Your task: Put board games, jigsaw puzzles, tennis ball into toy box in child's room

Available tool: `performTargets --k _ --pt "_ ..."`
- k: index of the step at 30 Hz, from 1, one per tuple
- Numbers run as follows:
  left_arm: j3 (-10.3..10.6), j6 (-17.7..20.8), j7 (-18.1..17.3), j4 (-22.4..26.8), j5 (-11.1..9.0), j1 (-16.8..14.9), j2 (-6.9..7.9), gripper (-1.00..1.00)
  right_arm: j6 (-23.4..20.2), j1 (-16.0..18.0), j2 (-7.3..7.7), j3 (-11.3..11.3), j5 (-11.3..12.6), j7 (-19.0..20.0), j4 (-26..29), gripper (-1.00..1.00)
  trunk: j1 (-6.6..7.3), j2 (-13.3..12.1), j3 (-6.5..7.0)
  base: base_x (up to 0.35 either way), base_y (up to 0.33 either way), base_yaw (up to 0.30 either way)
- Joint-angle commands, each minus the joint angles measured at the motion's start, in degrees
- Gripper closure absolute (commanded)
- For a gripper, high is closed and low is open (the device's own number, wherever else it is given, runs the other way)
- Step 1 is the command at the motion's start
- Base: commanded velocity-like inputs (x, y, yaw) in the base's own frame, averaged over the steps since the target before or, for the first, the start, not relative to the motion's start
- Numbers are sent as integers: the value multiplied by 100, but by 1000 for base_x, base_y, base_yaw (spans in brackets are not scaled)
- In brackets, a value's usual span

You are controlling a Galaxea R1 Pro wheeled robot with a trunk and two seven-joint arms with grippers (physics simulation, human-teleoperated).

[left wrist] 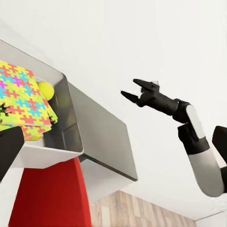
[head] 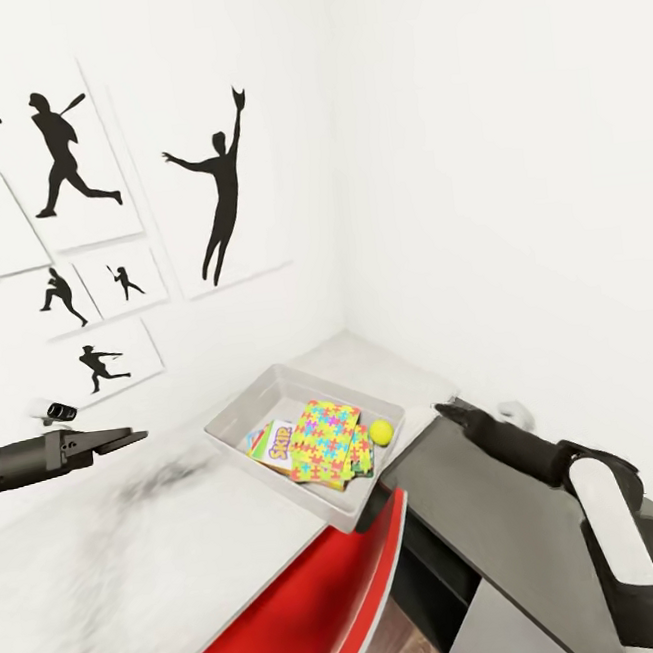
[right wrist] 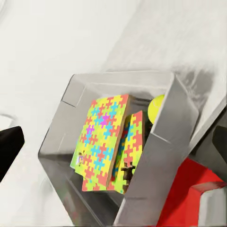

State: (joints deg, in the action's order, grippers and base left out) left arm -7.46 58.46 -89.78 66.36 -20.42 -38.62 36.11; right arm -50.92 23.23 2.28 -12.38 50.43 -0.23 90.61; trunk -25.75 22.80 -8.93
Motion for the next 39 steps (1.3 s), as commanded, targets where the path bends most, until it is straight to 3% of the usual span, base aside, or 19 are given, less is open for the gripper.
performTargets --k 1,2,5,10,21,31,39 --pt "5 60 -22 0 3 -6 1 -100 60 -126 16 -111 14 331 -1 -100 -3 11 -2 -102 0 0" --pt "6 60 -22 0 3 -6 1 -100 253 -371 39 -259 -7 914 -13 -100 -3 11 7 -103 0 0" --pt "7 60 -22 2 5 -6 -3 -100 779 -923 70 -451 -40 2004 -31 -100 -3 11 35 -107 0 0" --pt "14 60 -22 1 4 -6 -12 -100 1068 -1256 143 -526 -43 2553 -30 -100 -3 11 82 -142 0 0" --pt "22 60 -22 25 3 -6 -41 -100 1143 -1342 277 -535 -50 2683 -68 -100 -3 11 186 -279 0 0" --pt "26 60 -22 43 3 -6 -51 -100 1157 -1346 296 -537 -58 2670 -70 -100 -3 11 255 -307 0 0" --pt "18 60 -22 43 3 -6 -43 -100 1161 -1346 294 -534 -59 2672 -70 -100 -3 11 258 -59 0 0"
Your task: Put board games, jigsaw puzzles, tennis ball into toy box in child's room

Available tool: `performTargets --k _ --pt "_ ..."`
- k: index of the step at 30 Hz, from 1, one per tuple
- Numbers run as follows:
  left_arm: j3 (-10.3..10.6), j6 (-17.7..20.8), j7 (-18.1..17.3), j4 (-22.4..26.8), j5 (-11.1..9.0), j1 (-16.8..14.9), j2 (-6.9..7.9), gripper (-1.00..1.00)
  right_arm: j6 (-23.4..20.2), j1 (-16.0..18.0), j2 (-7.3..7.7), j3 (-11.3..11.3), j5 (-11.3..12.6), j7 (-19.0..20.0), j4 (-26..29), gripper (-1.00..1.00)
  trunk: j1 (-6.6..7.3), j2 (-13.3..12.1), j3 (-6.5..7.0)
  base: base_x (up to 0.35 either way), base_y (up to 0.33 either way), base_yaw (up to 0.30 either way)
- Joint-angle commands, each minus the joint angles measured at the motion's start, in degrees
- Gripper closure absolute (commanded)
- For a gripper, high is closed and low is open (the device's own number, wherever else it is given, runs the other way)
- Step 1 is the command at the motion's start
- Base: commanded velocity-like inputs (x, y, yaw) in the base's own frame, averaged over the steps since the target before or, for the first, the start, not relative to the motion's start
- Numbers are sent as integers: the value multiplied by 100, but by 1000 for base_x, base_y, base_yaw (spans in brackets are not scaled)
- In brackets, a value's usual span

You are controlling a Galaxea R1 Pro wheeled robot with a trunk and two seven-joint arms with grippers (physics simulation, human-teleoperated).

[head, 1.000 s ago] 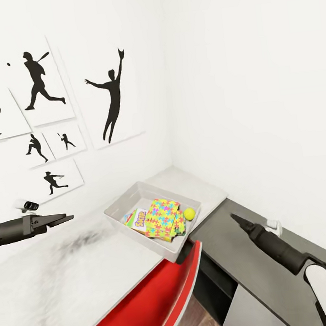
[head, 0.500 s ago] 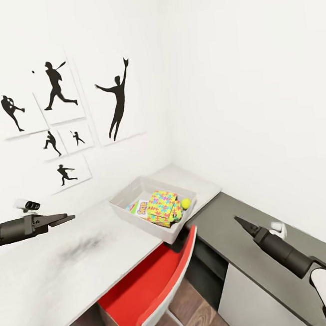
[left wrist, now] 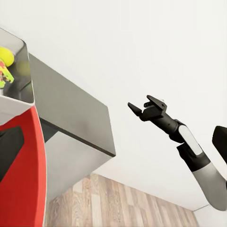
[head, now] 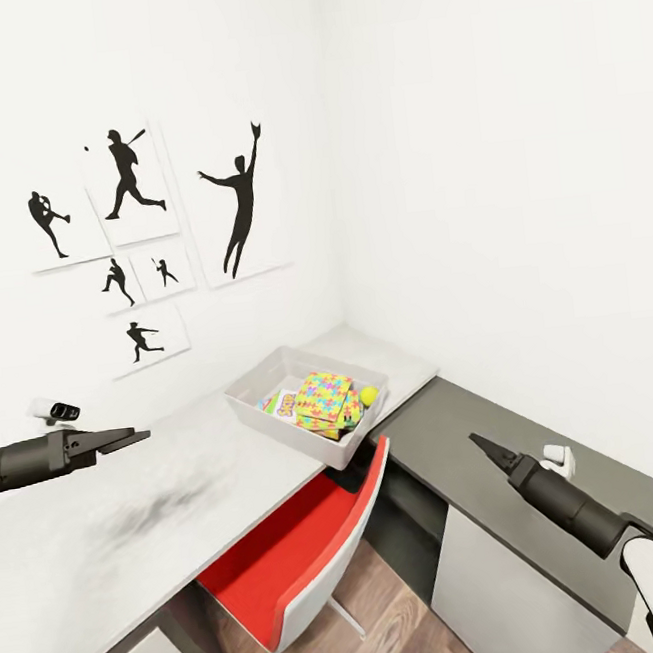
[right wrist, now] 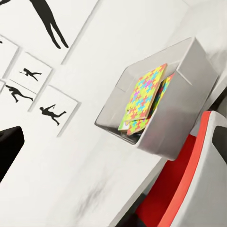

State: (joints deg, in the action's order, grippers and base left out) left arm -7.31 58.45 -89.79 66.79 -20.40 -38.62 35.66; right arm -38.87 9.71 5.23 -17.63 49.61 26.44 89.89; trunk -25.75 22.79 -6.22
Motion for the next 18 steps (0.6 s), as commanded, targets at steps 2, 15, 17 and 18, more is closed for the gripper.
performTargets --k 2,15,17,18 --pt "2 61 -21 0 1 -5 6 -100 -42 5 1 -10 24 11 2 -100 -4 13 -13 -11 0 0" --pt "1 61 -21 0 2 -5 19 -100 -54 4 4 -21 31 21 -6 -100 -4 13 50 -140 0 -130" --pt "1 61 -21 0 1 -5 21 -100 -53 4 5 -21 31 25 -7 -100 -4 13 63 -197 0 -203" --pt "1 61 -21 -1 1 -5 23 -100 -52 4 5 -21 31 24 -7 -100 -4 13 70 -205 0 -205"
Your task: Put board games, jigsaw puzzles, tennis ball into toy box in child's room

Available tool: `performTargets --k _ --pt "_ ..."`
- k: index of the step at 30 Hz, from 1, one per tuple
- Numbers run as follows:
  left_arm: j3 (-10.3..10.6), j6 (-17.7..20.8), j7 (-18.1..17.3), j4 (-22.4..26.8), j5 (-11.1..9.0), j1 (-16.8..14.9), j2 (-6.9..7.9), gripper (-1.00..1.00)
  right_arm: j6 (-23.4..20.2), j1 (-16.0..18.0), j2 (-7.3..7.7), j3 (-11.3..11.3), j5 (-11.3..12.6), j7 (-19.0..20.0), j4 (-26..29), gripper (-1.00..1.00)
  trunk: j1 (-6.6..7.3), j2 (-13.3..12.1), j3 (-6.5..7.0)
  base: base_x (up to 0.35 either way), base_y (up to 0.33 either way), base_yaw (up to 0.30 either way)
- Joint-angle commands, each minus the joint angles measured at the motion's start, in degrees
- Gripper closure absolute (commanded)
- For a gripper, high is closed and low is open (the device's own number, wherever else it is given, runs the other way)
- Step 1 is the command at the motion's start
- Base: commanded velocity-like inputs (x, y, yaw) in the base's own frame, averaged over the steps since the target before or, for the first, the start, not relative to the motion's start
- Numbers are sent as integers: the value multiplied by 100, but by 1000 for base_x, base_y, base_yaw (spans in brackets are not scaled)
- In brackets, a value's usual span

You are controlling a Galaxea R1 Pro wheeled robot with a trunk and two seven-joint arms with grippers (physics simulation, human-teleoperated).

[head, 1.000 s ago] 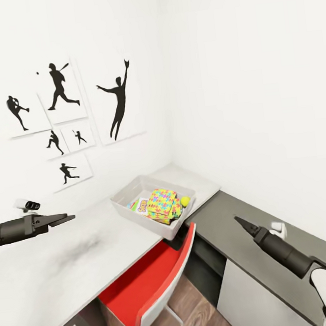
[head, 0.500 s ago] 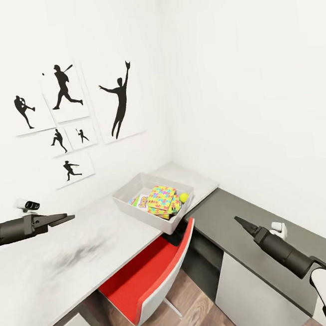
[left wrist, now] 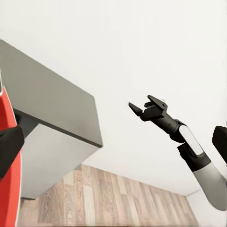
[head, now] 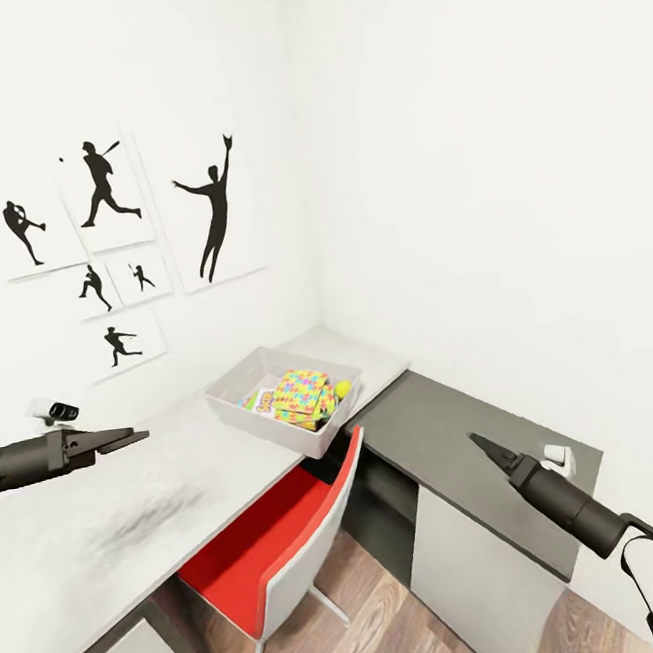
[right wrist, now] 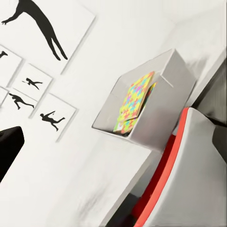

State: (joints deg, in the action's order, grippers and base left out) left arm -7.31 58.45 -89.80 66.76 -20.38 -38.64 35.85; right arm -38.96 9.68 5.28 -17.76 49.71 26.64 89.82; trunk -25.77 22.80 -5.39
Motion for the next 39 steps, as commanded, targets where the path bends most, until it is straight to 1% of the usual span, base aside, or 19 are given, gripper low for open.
performTargets --k 1,13,28,39 --pt "2 61 -20 0 -1 -3 6 -100 -43 7 -1 -8 22 3 1 -100 -1 12 -6 -214 0 -205" --pt "-5 61 -20 -12 1 -3 18 -100 -37 7 -6 -4 22 -10 1 -100 -1 12 78 -266 32 -207" --pt "-2 61 -20 -18 3 -3 18 -100 -32 11 -8 -8 26 -18 -108 -100 -1 12 184 -259 167 -208" --pt "1 61 -20 -15 -1 -3 18 -100 -32 7 -1 -8 30 -18 -114 -100 -1 12 262 -189 142 -208"
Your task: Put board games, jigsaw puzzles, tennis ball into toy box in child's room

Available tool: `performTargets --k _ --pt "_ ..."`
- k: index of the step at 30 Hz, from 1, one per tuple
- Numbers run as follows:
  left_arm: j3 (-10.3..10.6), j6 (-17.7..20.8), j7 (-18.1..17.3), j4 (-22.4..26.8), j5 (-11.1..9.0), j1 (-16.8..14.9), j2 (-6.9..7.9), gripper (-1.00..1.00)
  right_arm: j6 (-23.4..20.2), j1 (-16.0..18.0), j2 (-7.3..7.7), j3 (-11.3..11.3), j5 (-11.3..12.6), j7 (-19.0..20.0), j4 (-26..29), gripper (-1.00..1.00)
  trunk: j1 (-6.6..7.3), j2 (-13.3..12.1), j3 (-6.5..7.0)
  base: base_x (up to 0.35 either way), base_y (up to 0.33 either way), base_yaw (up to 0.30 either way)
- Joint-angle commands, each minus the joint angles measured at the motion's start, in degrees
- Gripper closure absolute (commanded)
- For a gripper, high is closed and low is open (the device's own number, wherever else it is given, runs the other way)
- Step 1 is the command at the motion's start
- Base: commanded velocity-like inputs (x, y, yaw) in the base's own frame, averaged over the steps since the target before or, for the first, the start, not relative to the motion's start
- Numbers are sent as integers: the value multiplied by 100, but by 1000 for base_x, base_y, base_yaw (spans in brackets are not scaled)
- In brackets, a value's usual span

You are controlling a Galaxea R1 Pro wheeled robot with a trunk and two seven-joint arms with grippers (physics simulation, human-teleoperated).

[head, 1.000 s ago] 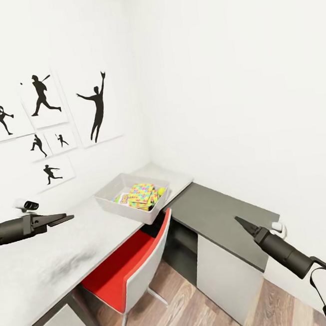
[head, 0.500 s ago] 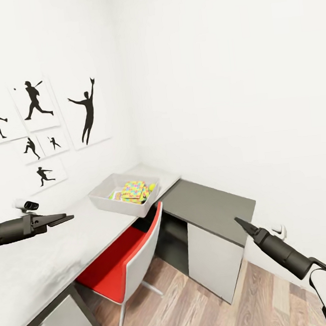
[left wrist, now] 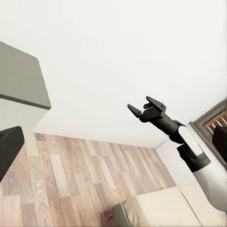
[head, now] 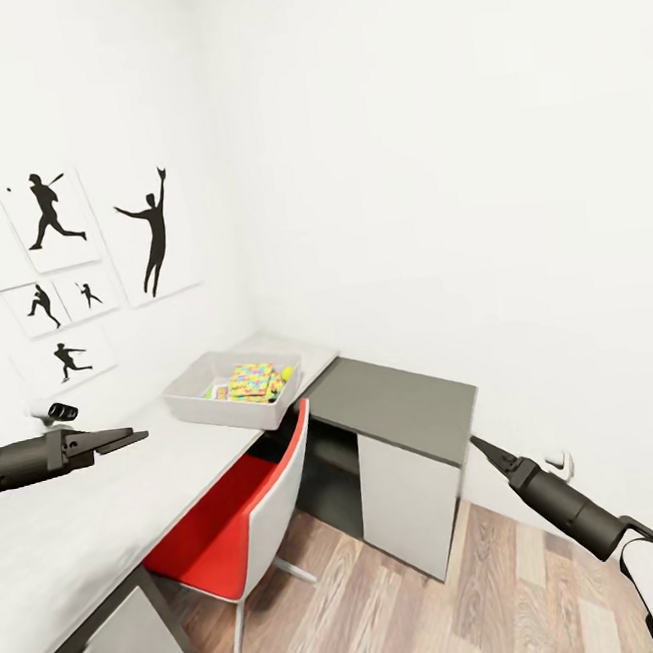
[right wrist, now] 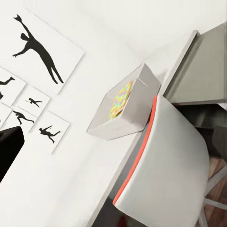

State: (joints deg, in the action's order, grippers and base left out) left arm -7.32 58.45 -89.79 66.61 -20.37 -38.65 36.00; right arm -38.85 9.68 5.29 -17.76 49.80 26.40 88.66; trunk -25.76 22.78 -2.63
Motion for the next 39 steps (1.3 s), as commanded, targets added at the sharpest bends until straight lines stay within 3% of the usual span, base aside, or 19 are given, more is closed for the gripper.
performTargets --k 1,39 --pt "0 61 -21 -1 -1 -3 4 -100 -44 9 -2 -8 21 5 -1 -100 -3 14 -7 -175 133 -208" --pt "-7 61 -21 1 -2 -3 4 -100 -18 16 -2 -9 21 -5 -16 -100 -3 14 261 -153 100 -208"
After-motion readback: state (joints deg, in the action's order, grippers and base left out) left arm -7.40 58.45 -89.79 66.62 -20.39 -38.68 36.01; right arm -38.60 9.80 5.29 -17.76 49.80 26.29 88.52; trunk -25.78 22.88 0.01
